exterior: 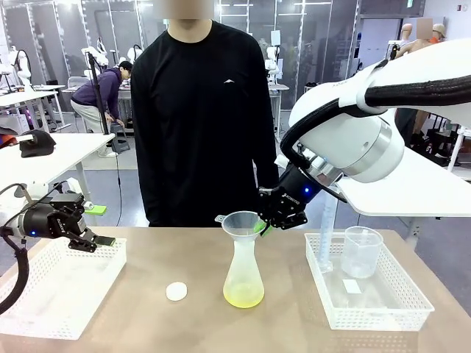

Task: Prepare the solutions needed for the experiment.
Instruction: Once the solution is in the Big flask , pick up the Plastic Funnel and place it back into the right Organizing basket.

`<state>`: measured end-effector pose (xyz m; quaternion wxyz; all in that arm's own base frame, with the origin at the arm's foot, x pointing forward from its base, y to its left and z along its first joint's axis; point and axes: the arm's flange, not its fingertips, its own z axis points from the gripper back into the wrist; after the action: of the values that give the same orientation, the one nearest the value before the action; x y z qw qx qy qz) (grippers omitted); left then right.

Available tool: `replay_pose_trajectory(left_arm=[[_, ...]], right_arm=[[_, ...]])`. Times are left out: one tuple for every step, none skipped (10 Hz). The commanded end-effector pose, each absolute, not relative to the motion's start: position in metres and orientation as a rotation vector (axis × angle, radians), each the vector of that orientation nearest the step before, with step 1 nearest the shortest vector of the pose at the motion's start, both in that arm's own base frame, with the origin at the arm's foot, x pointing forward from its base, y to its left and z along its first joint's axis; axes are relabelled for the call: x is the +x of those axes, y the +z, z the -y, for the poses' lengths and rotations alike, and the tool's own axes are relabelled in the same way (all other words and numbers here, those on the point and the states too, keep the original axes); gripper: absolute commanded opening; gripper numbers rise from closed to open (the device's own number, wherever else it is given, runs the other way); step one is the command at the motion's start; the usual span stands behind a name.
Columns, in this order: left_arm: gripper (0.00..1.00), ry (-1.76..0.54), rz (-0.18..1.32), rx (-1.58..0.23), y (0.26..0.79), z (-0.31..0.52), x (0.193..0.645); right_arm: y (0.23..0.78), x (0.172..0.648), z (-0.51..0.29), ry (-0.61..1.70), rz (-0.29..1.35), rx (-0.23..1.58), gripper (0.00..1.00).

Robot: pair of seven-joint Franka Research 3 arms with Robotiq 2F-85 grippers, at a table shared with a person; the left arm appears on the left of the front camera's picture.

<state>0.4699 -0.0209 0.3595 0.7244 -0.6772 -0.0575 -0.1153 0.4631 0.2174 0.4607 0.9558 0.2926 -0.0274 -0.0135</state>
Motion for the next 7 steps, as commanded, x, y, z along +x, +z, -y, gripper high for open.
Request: replay_pose_trajectory(left_arm=[[1.00,-0.265,0.133,-1.491,0.361,0.021,0.470],[1.00,-0.265,0.133,-1.491,0.361,0.021,0.470],[1.00,-0.265,0.133,-1.491,0.361,0.021,0.470],[1.00,-0.265,0.133,-1.491,0.361,0.021,0.470],[1.00,-0.265,0.133,-1.491,0.361,0.021,0.470],[1.00,-0.265,0.133,-1.491,0.361,0.021,0.470],[1.00,-0.265,0.133,-1.491,0.361,0.021,0.470]], right_arm=[[0.463,0.467,-0.221,-0.062,0.037,0.601,0.00],[0.462,0.467,-0.221,-0.062,0.036,0.602,0.00],[0.462,0.467,-0.221,-0.065,0.041,0.600,0.00],[0.462,0.467,-0.220,-0.067,0.032,0.582,0.00],[0.465,0.465,-0.219,-0.094,0.060,0.571,0.00],[0.470,0.461,-0.217,-0.091,0.080,0.583,0.00],[0.477,0.455,-0.216,-0.085,0.095,0.585,0.00]])
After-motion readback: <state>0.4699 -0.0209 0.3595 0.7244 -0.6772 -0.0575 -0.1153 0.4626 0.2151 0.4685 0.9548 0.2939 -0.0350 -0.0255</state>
